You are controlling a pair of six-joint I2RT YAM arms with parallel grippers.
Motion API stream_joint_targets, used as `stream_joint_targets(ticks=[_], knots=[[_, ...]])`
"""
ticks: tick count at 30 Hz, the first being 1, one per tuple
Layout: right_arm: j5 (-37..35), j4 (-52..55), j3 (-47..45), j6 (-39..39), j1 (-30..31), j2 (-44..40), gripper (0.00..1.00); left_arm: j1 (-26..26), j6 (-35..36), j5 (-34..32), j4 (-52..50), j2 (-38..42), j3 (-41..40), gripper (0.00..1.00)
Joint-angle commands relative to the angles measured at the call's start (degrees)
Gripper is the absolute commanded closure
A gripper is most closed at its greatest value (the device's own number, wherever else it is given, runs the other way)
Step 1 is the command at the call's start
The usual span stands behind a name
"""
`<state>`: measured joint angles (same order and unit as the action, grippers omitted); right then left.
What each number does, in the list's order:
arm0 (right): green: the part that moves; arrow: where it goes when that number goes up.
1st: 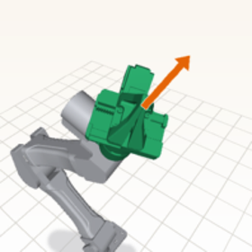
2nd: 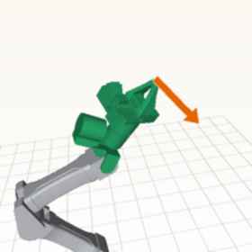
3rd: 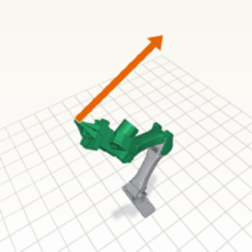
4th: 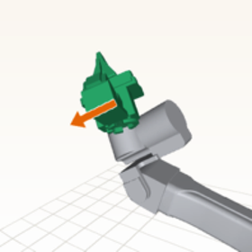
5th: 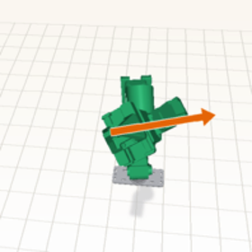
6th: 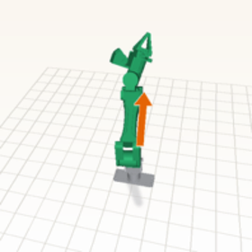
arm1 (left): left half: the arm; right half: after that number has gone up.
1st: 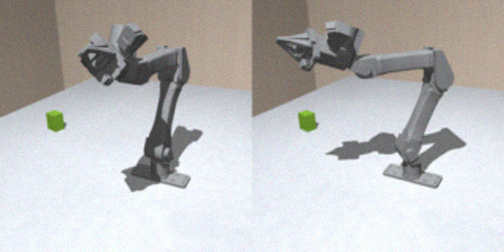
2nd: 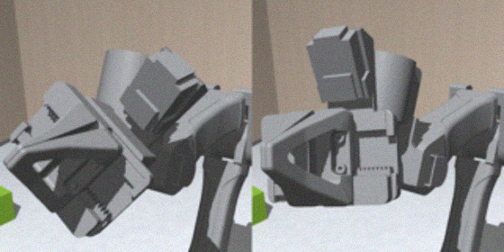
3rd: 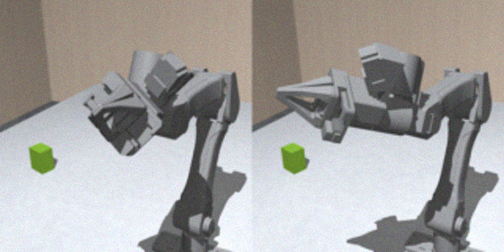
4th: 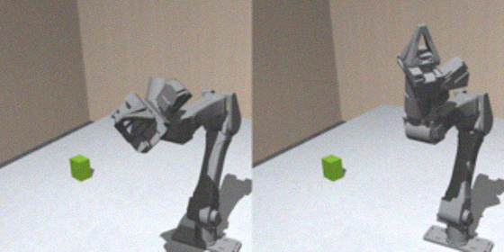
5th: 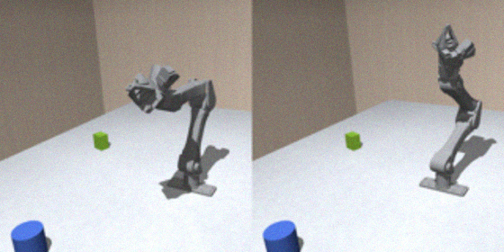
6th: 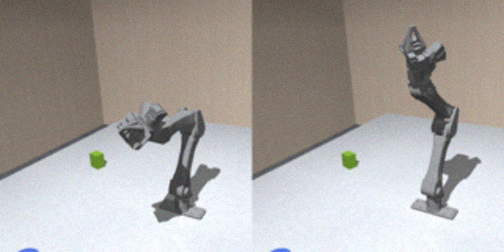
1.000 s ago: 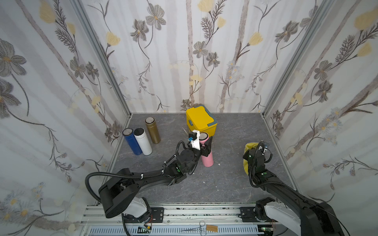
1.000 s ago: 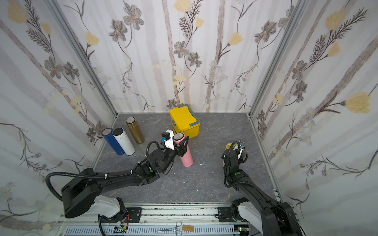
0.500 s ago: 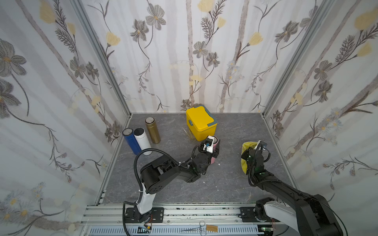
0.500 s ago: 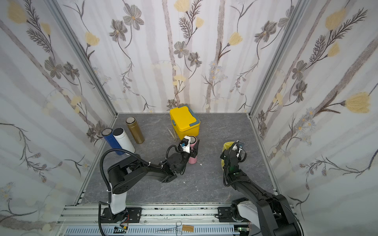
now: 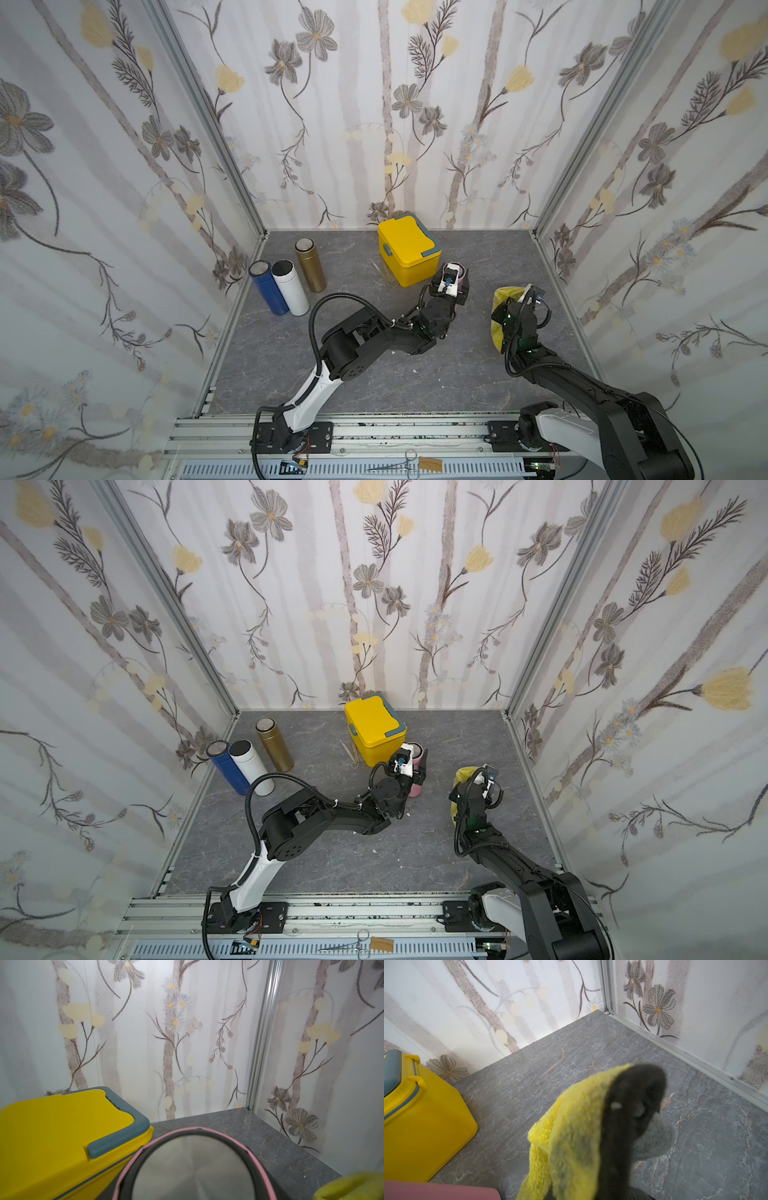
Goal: Wipe the surface of the thermos
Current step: Place the thermos at the center of the board.
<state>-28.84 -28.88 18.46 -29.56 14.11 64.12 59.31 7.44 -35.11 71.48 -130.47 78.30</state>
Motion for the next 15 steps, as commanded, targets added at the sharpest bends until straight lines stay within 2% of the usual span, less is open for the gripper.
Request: stream_joint_targets(ticks=[1,9,12,14,15], knots=[[0.86,-1.51,-0.07,-1.07,-0.82,-0.22,1.00,0.02,-0.62,-4.68,-0.31,-2.52,3.96,1.00],[2.40,-0.99,-0.21,-1.98,-2.32,-0.28,1.00,-0.20,-2.97,-6.28,-9.77,-9.92,16.77,1.00],[3.14,-1.15,-0.24,-2.00,-2.68,-0.31,1.00,-0.25,-4.07,-4.61,-13.82,-10.99,19.32,1.00],[3.40,-1.25,-0.35,-1.95,-2.77,-0.25,1.00,-0.25,-4.57,-2.88,-14.69,-10.69,19.32,0.79],[3.50,-1.20,-0.35,-2.08,-2.77,-0.24,1.00,-0.25,-4.93,-2.54,-15.36,-10.55,19.39,0.74]])
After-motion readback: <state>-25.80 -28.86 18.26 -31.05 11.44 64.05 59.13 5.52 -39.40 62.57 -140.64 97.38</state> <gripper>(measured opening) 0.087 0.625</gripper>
